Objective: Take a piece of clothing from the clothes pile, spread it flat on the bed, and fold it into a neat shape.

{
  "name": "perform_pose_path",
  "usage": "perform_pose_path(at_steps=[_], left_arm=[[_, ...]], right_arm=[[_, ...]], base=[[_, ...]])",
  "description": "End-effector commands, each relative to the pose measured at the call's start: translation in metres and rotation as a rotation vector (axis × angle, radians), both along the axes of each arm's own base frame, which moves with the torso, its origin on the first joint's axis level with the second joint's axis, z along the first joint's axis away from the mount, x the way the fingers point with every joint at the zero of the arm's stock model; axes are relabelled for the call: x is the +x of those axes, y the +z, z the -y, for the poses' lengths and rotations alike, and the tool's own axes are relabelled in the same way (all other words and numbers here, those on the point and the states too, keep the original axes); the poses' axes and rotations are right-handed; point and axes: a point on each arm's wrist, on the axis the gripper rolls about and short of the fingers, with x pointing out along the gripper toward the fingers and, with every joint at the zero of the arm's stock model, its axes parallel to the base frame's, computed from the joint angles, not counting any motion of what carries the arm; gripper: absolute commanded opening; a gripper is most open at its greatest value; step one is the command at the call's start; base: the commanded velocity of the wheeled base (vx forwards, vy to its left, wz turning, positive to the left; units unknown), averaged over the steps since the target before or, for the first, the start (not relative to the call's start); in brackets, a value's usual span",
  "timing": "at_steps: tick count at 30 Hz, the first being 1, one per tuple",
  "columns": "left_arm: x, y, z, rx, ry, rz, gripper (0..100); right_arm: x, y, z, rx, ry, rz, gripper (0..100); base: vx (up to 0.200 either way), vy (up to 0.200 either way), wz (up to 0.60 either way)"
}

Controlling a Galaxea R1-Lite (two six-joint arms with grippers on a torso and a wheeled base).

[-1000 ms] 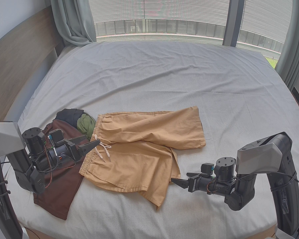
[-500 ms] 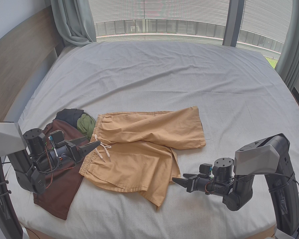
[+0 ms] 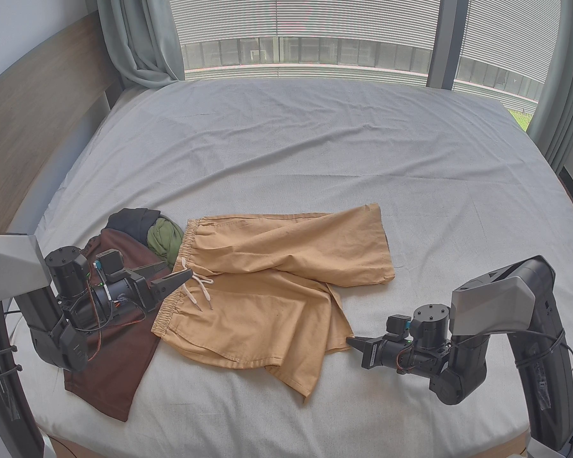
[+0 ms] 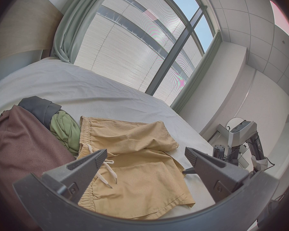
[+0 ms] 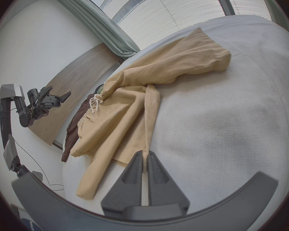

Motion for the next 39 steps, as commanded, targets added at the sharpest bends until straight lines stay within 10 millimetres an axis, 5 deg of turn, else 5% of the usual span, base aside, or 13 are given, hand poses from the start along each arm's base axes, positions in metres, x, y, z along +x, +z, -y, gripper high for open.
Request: perform_pose_path(at_steps=[1,19,39], left_arm=[[0.000,0.000,0.001,0.000,-0.001,-0.001,100],[0.001,-0.003,0.001,0.000,-0.001,-0.009,100],[0.001,-0.007,0.002,0.001,-0.004,-0.020,100]], right_arm=[[0.005,0.008,0.023,-0.004,-0.067,0.010,0],[0.056,0.043,0.043,-0.045,-0.126,0.126,0],[0.082,0.053,0.054,-0.093,-0.142,0.179,0]], base=[[0.000,0.000,0.00],[0.000,0.000,0.00],[0.000,0.000,0.00]])
